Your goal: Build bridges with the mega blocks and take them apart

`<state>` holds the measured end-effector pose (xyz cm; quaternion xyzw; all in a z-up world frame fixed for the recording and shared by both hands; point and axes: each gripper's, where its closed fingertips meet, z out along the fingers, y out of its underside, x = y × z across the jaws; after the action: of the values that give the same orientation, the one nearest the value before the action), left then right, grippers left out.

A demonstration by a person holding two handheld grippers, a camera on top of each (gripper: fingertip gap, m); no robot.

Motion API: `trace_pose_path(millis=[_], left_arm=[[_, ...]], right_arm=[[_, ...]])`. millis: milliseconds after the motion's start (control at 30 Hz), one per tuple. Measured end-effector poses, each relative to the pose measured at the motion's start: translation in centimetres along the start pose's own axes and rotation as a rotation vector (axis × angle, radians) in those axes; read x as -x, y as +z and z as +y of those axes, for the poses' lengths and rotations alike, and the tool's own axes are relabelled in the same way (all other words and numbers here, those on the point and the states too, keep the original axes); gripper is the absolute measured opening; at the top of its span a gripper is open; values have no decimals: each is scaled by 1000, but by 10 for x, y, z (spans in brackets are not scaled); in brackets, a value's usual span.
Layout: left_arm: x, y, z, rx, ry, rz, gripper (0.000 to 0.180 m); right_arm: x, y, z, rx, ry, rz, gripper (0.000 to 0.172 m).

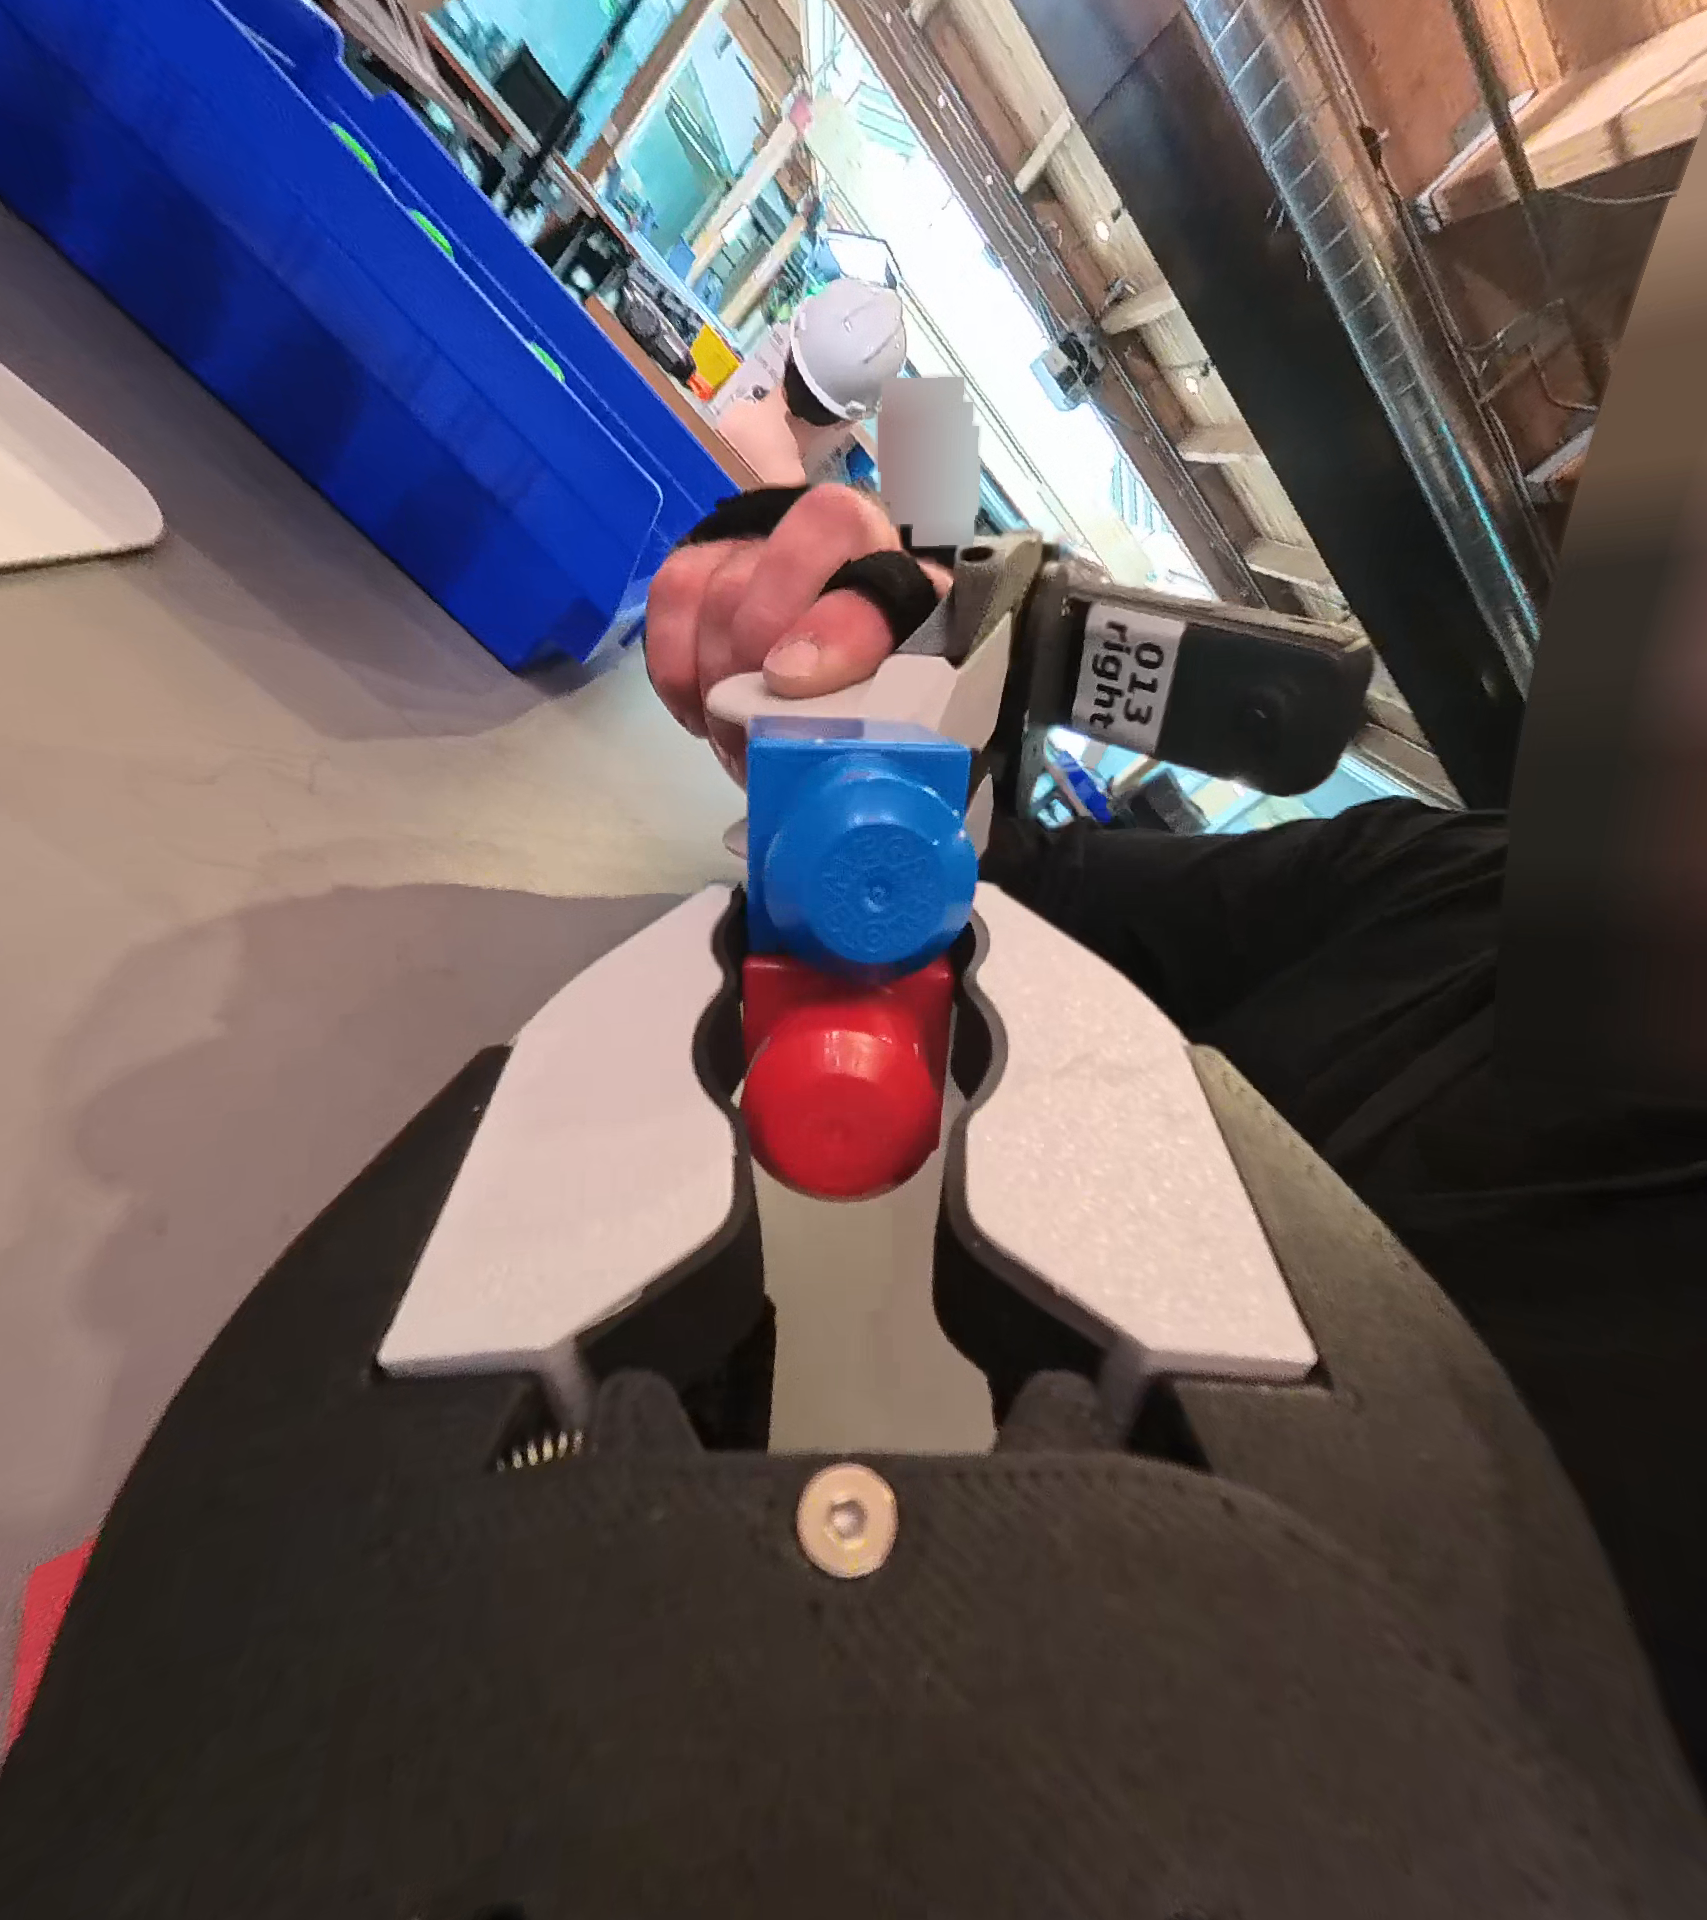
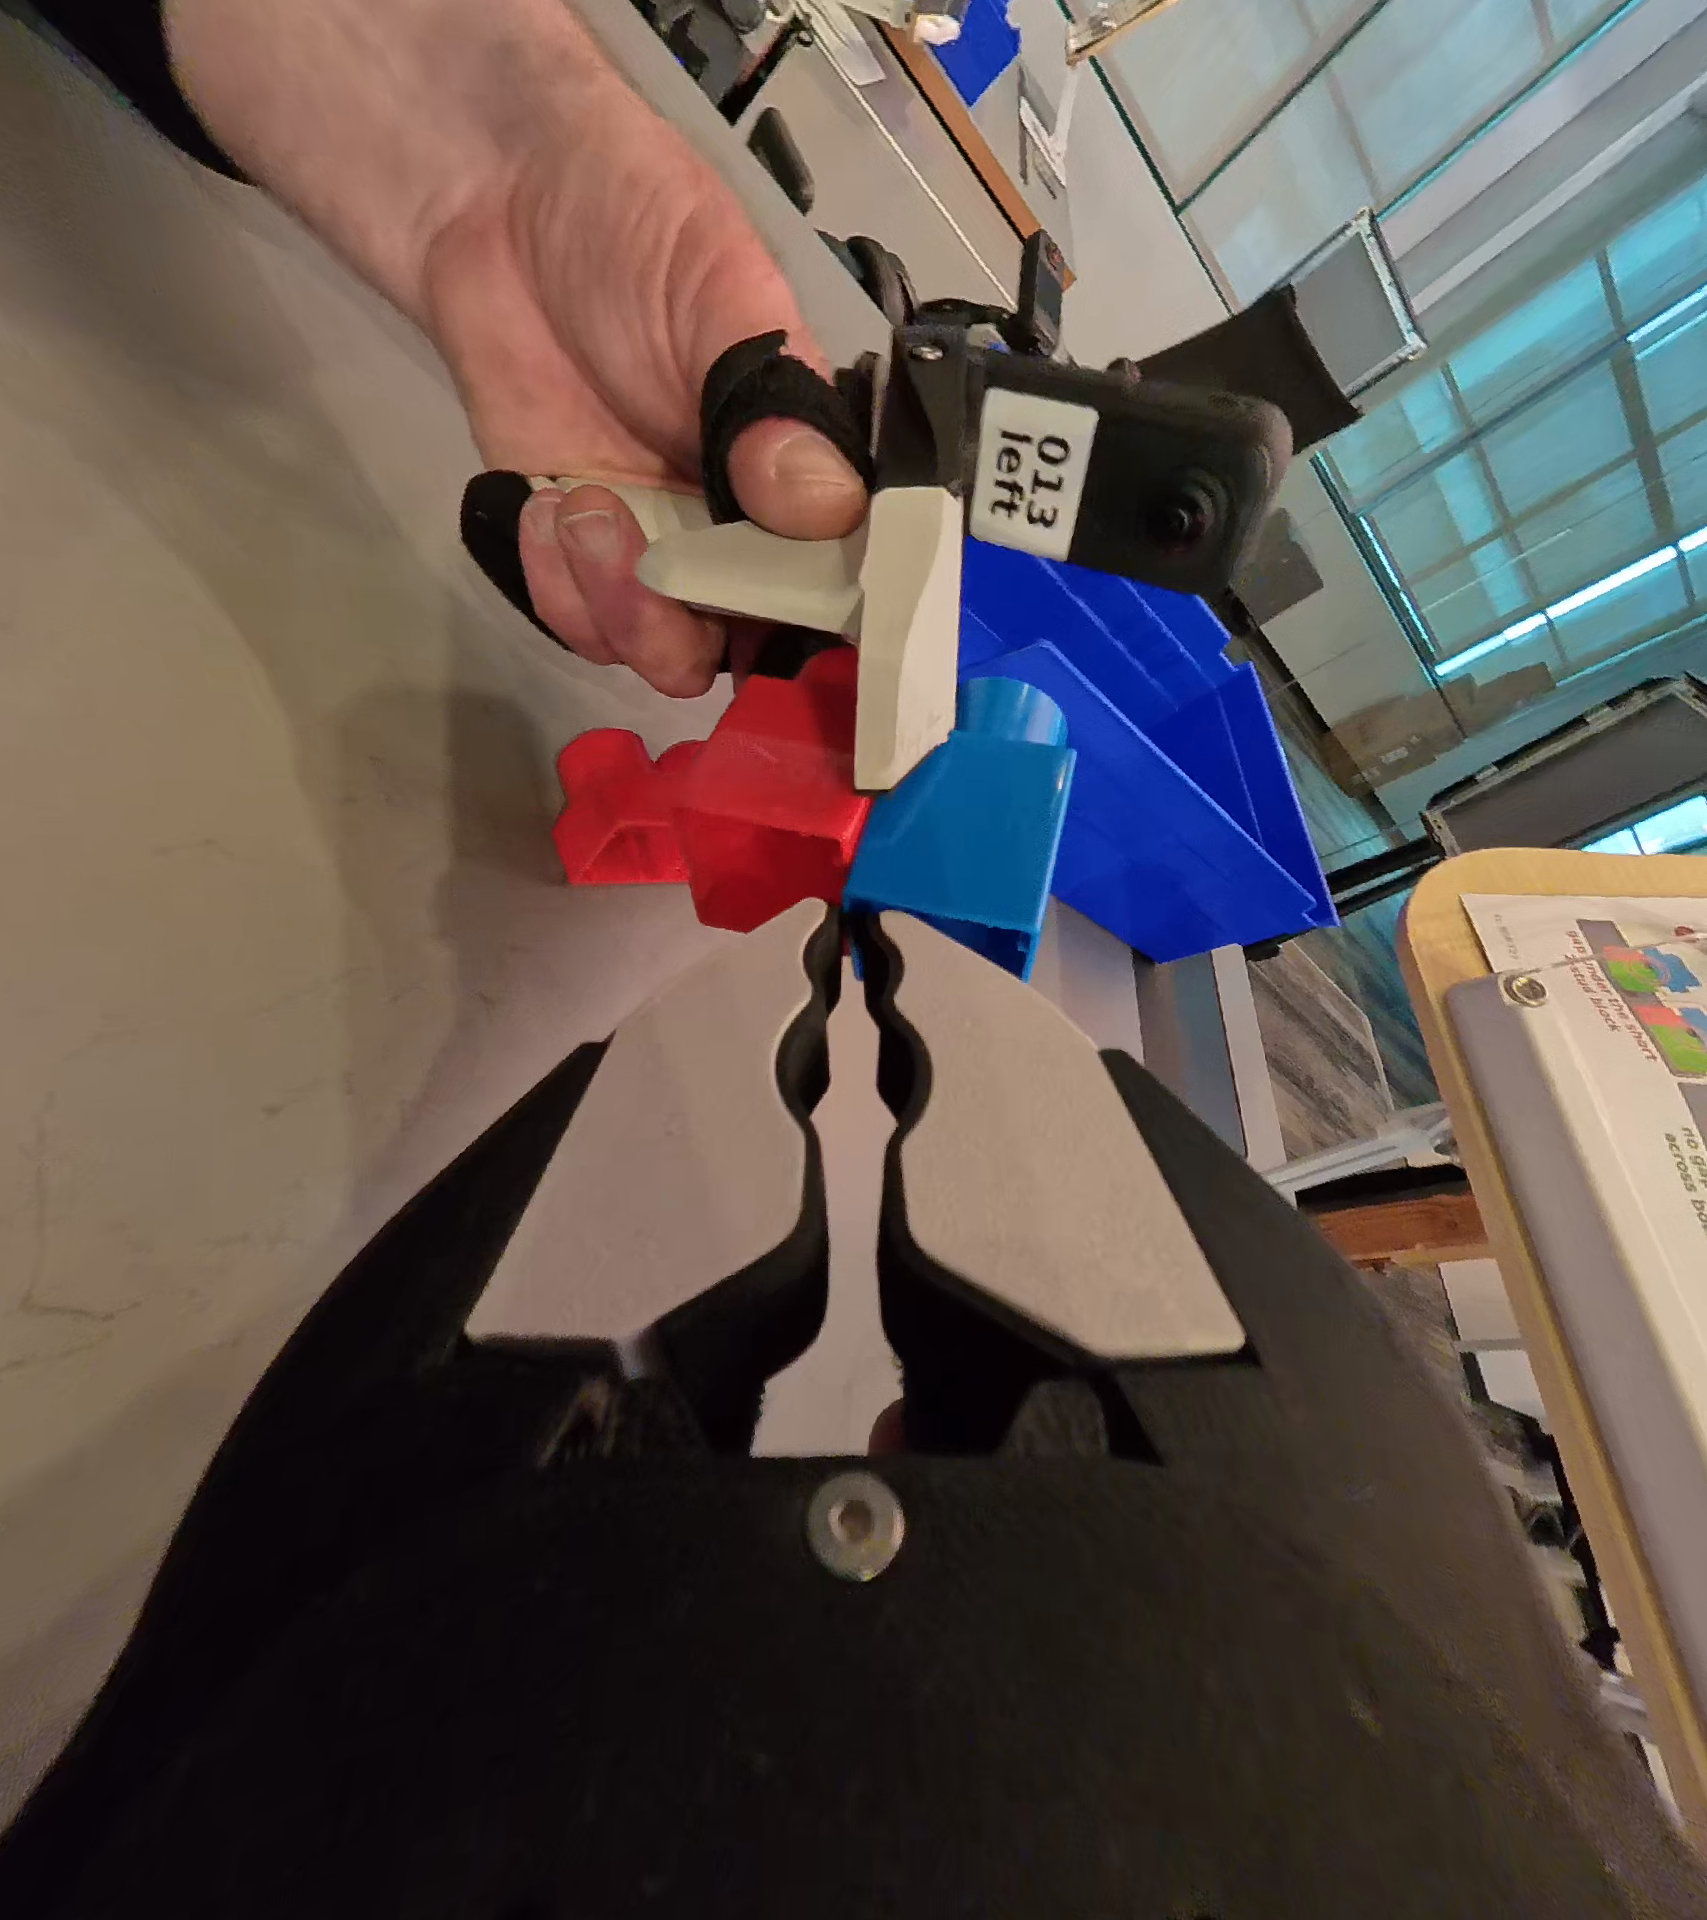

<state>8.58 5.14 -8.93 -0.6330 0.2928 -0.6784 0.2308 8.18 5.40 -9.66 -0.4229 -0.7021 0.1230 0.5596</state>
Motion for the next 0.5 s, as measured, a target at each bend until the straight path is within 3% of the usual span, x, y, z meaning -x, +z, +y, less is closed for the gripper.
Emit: trace_pose_path(millis=[500], left_arm=[[-8, 6, -17, -157, -23, 72, 36]], right_arm=[[-18, -3, -11, -78, 87, 151, 3]])
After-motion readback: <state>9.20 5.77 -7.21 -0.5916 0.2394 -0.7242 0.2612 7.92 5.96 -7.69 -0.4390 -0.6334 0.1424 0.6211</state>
